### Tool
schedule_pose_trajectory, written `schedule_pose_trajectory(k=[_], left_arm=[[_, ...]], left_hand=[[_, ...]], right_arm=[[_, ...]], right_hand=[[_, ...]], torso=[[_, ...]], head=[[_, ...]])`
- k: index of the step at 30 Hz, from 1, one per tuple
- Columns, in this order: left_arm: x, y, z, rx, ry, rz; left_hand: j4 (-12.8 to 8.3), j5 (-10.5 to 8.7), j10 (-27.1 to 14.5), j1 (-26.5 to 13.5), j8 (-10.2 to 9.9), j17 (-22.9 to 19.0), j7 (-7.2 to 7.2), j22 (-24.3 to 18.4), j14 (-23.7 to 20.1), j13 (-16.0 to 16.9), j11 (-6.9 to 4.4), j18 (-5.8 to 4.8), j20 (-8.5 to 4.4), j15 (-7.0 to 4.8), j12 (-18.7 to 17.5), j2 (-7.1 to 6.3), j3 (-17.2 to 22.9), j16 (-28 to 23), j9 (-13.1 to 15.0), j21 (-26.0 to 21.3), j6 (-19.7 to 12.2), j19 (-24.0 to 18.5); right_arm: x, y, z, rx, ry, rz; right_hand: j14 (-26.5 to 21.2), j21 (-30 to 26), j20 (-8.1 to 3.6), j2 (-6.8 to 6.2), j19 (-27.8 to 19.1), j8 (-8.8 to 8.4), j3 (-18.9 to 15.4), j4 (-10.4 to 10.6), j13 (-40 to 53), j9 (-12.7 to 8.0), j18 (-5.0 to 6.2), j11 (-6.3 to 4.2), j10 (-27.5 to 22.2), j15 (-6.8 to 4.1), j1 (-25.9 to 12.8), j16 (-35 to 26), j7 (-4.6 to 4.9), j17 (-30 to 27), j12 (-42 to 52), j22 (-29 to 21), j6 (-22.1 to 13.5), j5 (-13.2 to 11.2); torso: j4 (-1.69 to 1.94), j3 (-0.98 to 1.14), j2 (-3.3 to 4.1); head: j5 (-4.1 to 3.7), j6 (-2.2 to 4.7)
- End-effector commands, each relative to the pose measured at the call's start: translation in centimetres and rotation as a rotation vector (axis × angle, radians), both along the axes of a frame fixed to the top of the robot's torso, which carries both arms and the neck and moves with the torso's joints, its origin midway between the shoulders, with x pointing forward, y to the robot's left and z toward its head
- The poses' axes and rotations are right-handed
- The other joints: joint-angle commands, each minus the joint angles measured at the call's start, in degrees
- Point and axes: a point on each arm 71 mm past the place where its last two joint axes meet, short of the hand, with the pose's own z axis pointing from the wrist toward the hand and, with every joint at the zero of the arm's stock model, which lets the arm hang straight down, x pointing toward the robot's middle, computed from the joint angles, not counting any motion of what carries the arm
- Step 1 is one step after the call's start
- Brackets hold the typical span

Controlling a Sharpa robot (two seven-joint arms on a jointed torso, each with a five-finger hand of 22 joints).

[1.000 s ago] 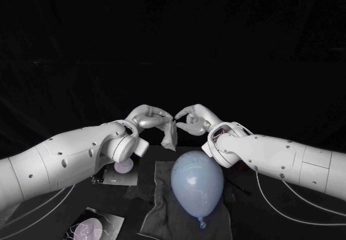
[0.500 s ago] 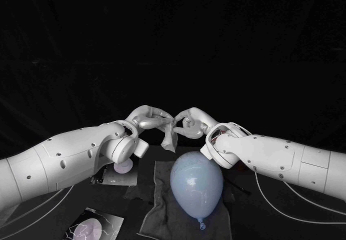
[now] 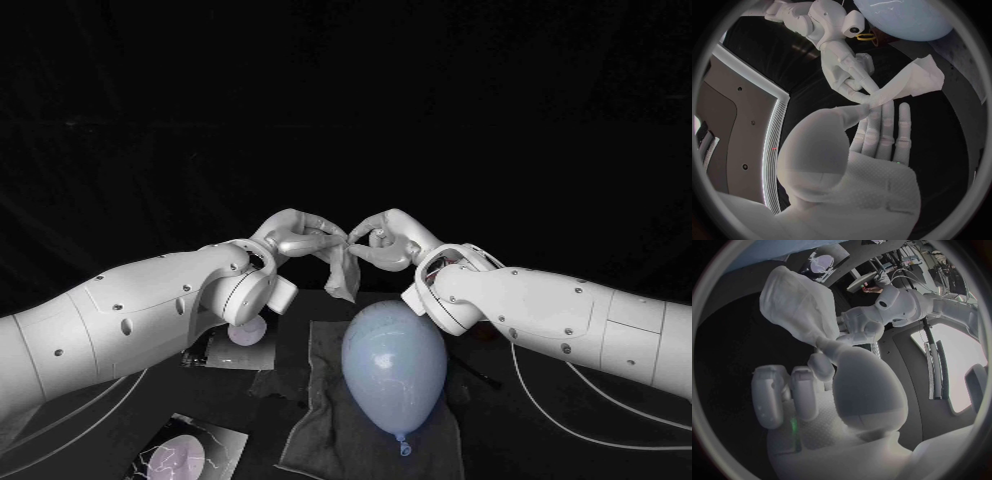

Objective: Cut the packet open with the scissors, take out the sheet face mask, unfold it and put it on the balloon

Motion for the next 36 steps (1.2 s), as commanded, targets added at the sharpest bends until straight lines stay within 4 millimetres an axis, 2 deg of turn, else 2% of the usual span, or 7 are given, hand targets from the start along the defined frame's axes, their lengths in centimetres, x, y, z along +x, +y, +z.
schedule_pose_trajectory(k=[1,17,22,27,36], left_arm=[[-0.01,-0.09,0.24,-0.002,-0.014,-0.009],[0.03,0.02,0.21,-0.002,-0.01,-0.006],[0.03,0.03,0.21,-0.004,-0.009,-0.005],[0.05,0.05,0.2,-0.004,-0.009,-0.005],[0.13,0.22,0.18,-0.006,-0.006,-0.002]], left_hand=[[0.2,0.38,-0.4,0.3,0.3,0.0,0.43,0.1,-0.2,0.1,0.05,0.87,0.06,-0.02,0.4,0.03,0.1,0.2,19.3,0.3,-0.1,-0.4],[0.2,0.38,-0.4,0.3,0.3,0.1,0.43,0.1,-0.3,0.1,0.05,0.87,0.06,-0.03,0.4,0.01,0.1,0.2,19.4,0.3,-0.1,-0.4],[0.2,0.38,-0.4,0.3,0.3,0.1,0.43,0.1,-0.3,0.1,0.05,0.87,0.06,-0.03,0.4,0.01,0.1,0.2,19.4,0.3,-0.1,-0.4],[0.2,0.38,-0.4,0.4,0.4,0.1,0.43,0.1,-0.3,0.2,0.04,0.87,0.07,-0.04,0.5,-0.03,0.2,0.3,19.5,0.3,-0.1,-0.5],[0.2,0.38,-0.4,0.4,0.4,0.1,0.43,0.1,-0.3,0.2,0.04,0.87,0.07,-0.04,0.5,-0.03,0.2,0.3,19.5,0.3,-0.1,-0.5]], right_arm=[[0.0,-0.21,0.28,0.042,-0.025,-0.011],[0.3,-0.31,-0.02,0.024,0.013,-0.013],[0.28,-0.08,-0.11,0.014,0.024,-0.001],[0.23,0.13,-0.22,0.004,0.032,0.013],[0.09,0.38,-0.36,-0.012,0.039,0.037]], right_hand=[[5.9,0.3,-0.51,0.67,4.8,0.46,-0.1,0.3,0.0,0.1,-1.03,-0.28,0.3,-0.42,0.0,0.2,-0.05,15.0,0.3,14.2,0.5,-0.1],[5.9,-0.2,-0.8,-0.37,4.5,0.39,-0.8,-0.2,-0.8,0.2,-0.89,-0.35,-0.2,-0.6,-0.3,0.2,-0.02,15.0,-0.6,14.1,-0.2,-0.1],[5.9,-0.8,-0.66,-1.64,4.2,-0.85,-1.5,-0.4,-1.3,-0.3,-0.75,0.14,-0.6,-0.26,-0.9,0.2,0.64,15.0,-1.2,13.9,-2.2,-0.1],[5.8,-1.1,-0.52,-2.01,4.1,-1.37,-1.7,-0.6,-1.5,-0.5,-0.7,0.36,-0.8,-0.07,-0.9,0.1,0.9,15.0,-1.4,13.8,-2.8,-0.1],[5.9,-1.0,-0.39,-1.85,4.1,-1.41,-1.5,-0.9,-1.4,-0.6,-0.72,0.43,-0.8,0.05,-0.5,0.2,0.93,15.0,-1.3,13.8,-2.6,-0.1]], torso=[[-0.03,0.0,0.01],[0.01,-0.02,0.02],[0.03,-0.03,0.02],[0.02,-0.01,0.0],[0.02,0.01,0.0]], head=[[-0.15,0.08],[-0.09,0.01],[-0.13,-0.03],[-0.09,-0.08],[-0.04,0.02]])
